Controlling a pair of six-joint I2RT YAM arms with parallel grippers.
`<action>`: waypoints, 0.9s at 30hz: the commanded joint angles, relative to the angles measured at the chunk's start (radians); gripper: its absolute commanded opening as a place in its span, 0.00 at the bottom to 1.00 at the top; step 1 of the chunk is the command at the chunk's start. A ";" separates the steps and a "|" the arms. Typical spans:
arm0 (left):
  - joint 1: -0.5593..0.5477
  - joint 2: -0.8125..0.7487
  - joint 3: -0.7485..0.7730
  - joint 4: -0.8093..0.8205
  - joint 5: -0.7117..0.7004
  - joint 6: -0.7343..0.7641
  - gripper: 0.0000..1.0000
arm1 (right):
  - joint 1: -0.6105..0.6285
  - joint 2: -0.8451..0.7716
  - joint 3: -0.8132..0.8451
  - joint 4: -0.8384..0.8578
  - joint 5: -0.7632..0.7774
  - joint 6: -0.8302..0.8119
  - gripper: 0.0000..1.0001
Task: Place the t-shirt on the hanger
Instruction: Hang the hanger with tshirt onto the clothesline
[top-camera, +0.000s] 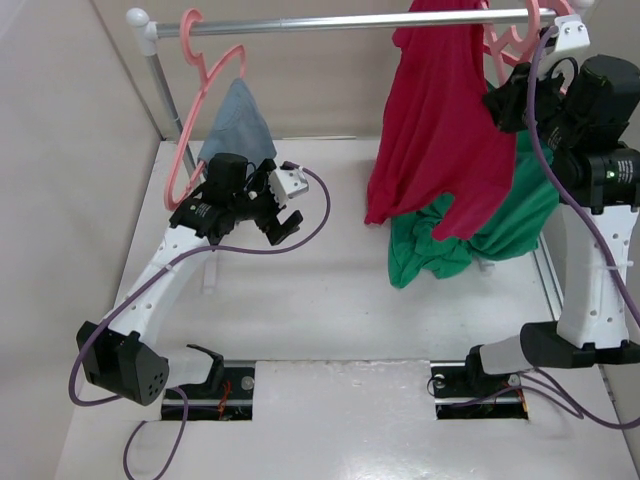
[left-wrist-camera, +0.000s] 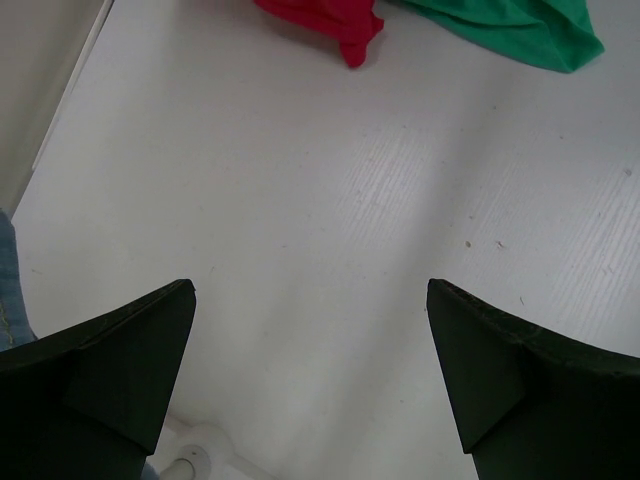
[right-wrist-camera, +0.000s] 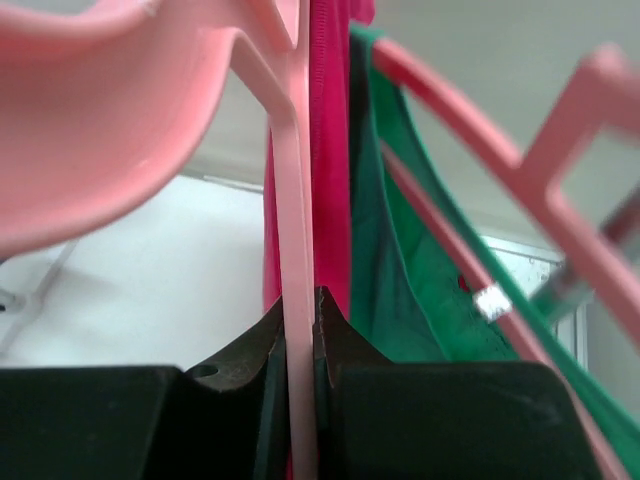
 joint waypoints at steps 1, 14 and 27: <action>-0.006 -0.021 0.014 0.008 0.027 0.005 1.00 | -0.012 0.042 0.095 0.115 0.035 0.044 0.00; -0.006 -0.030 -0.005 0.008 0.016 0.005 1.00 | -0.041 0.143 0.074 0.163 0.026 0.096 0.00; -0.006 -0.040 -0.023 0.008 0.016 0.014 1.00 | -0.051 -0.006 -0.161 0.183 -0.051 0.039 0.46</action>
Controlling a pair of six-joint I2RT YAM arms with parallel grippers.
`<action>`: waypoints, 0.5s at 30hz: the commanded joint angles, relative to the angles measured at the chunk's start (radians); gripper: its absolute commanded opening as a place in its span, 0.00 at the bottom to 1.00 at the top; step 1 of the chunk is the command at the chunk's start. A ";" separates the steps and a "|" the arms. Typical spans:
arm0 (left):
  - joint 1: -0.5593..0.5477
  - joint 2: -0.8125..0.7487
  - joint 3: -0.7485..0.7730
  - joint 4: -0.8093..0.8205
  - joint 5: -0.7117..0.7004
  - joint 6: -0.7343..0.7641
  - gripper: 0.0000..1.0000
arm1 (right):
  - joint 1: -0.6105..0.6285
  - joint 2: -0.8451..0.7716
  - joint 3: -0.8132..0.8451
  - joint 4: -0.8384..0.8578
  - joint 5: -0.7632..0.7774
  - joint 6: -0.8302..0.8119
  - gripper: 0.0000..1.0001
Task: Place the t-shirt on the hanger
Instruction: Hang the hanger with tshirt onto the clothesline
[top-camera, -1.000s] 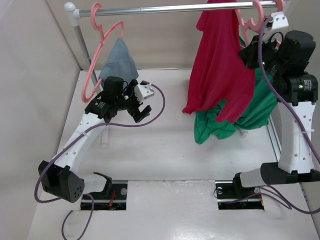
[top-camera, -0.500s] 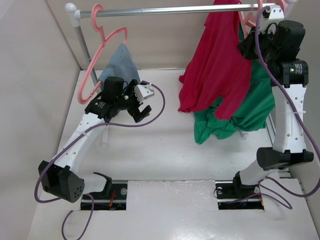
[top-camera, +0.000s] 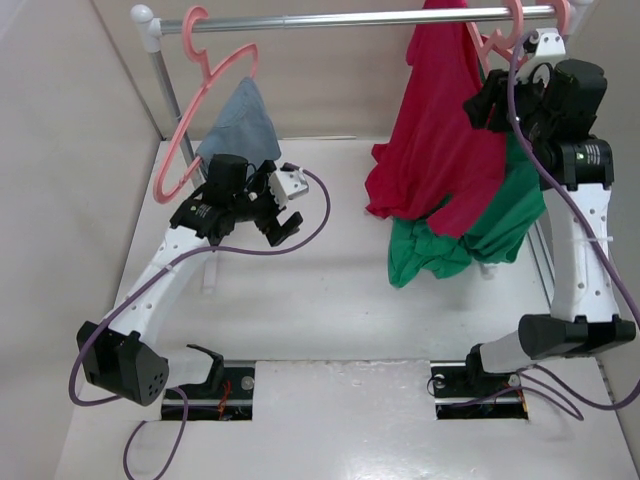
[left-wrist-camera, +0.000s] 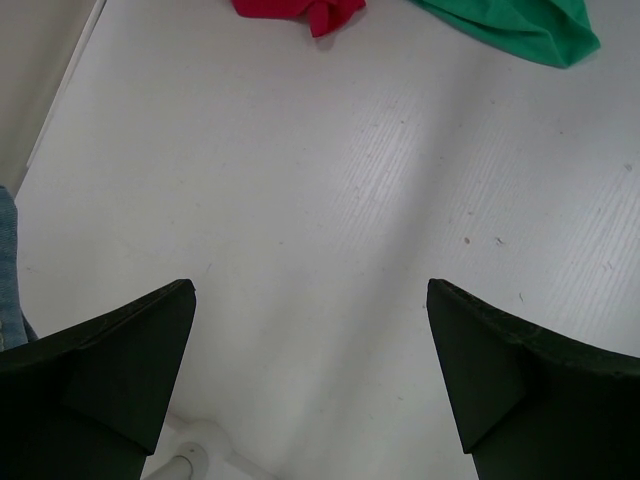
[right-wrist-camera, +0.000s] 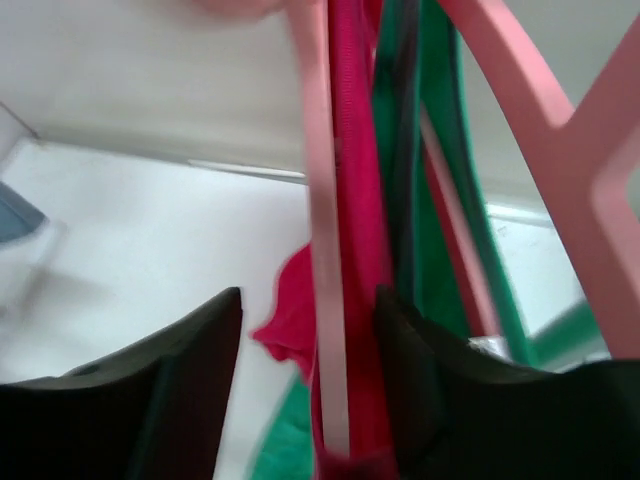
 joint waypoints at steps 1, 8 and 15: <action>-0.006 -0.039 -0.016 0.008 0.016 0.009 1.00 | 0.002 -0.112 -0.032 0.049 -0.039 -0.058 0.65; -0.016 -0.039 -0.016 -0.003 0.027 0.009 1.00 | 0.083 -0.276 -0.062 0.004 0.102 -0.175 0.87; -0.025 -0.051 -0.039 -0.003 -0.019 -0.021 1.00 | 0.147 -0.403 -0.062 -0.030 0.141 -0.267 0.98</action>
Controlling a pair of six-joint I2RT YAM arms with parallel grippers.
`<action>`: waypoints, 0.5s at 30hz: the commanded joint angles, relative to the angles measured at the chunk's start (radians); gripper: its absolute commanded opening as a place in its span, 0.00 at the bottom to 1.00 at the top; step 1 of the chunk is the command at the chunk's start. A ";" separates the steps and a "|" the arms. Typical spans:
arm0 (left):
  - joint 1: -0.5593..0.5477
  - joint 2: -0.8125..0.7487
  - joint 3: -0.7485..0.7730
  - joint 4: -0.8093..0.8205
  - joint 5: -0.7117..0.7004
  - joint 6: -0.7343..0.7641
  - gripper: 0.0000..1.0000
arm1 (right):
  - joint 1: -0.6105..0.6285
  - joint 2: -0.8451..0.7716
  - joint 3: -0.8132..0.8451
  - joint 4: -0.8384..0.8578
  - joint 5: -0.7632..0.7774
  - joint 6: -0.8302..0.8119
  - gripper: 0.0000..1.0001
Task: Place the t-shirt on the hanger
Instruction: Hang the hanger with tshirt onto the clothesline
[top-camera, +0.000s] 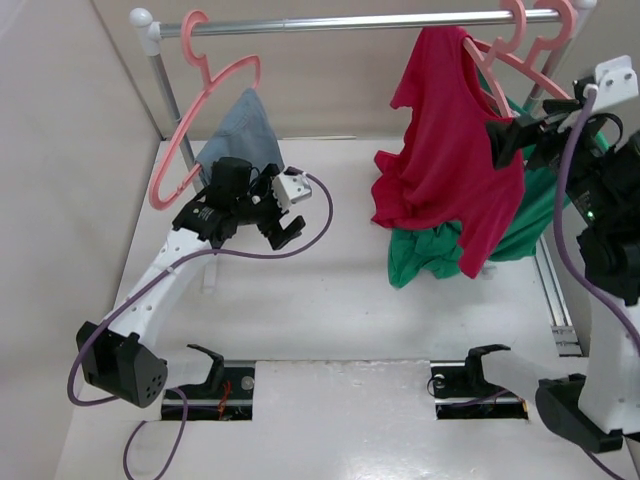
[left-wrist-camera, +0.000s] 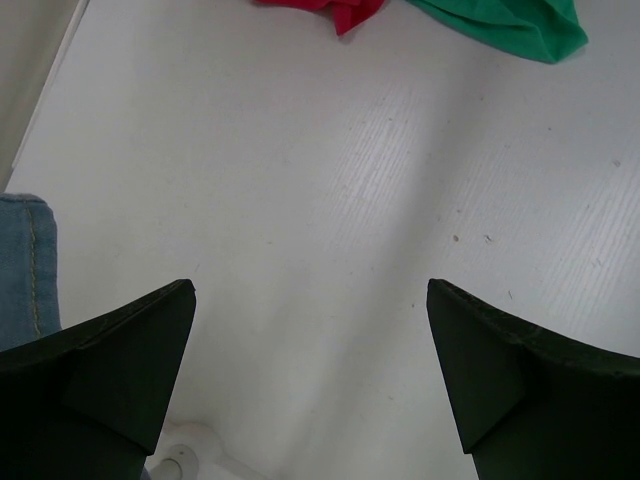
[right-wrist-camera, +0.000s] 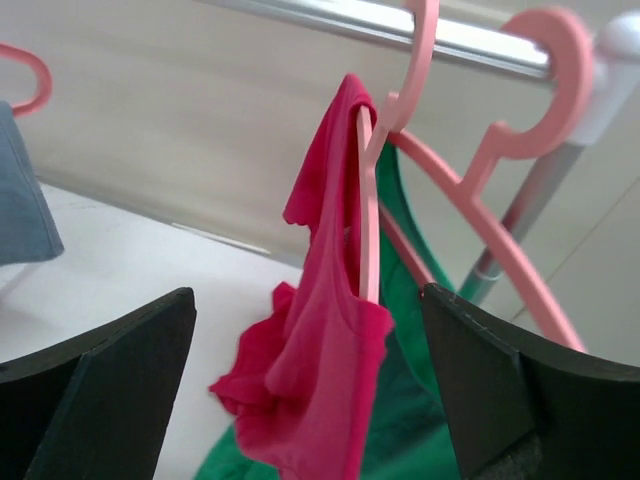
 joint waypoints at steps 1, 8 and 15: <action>-0.006 -0.044 -0.035 0.008 -0.026 -0.036 1.00 | 0.027 -0.050 -0.014 -0.012 0.002 -0.098 1.00; -0.006 -0.125 -0.199 0.058 -0.199 -0.183 1.00 | 0.085 -0.248 -0.377 0.009 -0.352 -0.158 1.00; -0.006 -0.208 -0.342 0.058 -0.328 -0.242 1.00 | 0.127 -0.466 -0.836 -0.001 -0.332 0.006 1.00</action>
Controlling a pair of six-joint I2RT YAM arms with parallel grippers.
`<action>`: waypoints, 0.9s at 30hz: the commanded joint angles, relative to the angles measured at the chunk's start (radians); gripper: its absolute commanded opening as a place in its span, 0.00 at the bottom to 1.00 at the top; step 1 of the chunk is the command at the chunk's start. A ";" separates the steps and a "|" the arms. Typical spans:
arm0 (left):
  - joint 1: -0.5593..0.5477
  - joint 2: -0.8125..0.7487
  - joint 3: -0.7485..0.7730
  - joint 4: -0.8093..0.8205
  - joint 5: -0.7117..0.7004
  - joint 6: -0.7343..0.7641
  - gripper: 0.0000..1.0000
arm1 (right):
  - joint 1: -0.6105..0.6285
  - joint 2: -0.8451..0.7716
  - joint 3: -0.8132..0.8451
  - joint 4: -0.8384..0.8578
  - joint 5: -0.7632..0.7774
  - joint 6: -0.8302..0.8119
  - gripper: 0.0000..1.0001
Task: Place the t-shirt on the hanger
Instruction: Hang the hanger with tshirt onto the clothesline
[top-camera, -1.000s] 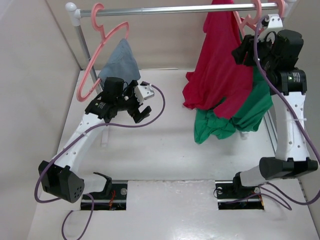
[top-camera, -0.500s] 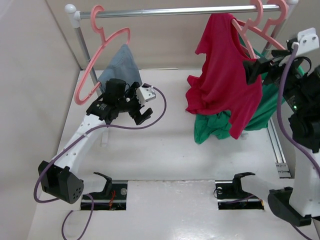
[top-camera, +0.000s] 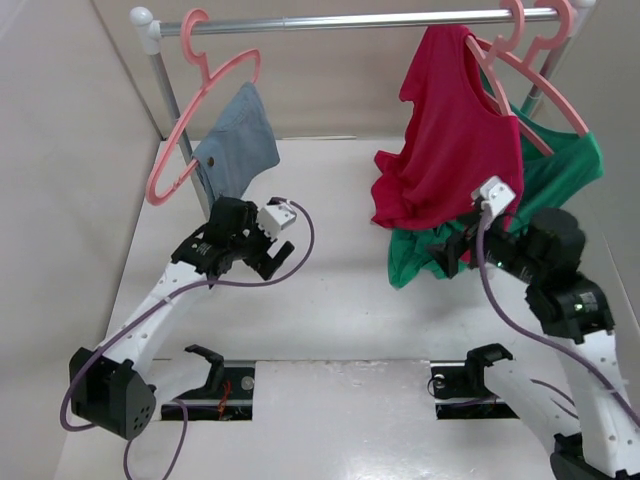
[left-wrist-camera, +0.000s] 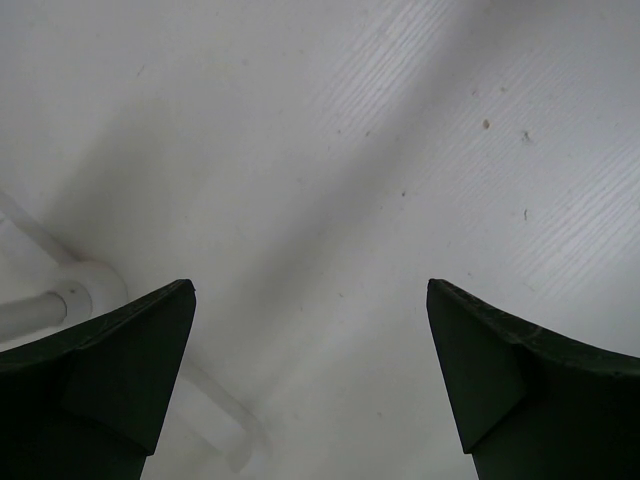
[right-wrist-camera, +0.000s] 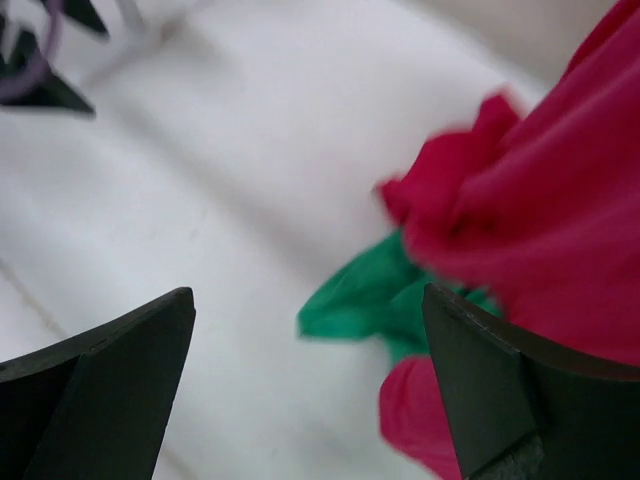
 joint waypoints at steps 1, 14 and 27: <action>-0.002 -0.054 -0.044 0.026 -0.098 -0.056 1.00 | 0.013 -0.090 -0.141 -0.003 -0.015 0.096 1.00; 0.063 -0.166 -0.208 0.055 -0.135 -0.057 1.00 | 0.013 -0.167 -0.456 -0.087 0.196 0.405 1.00; 0.127 -0.216 -0.300 0.073 -0.173 -0.034 1.00 | 0.013 -0.093 -0.500 -0.055 0.187 0.425 1.00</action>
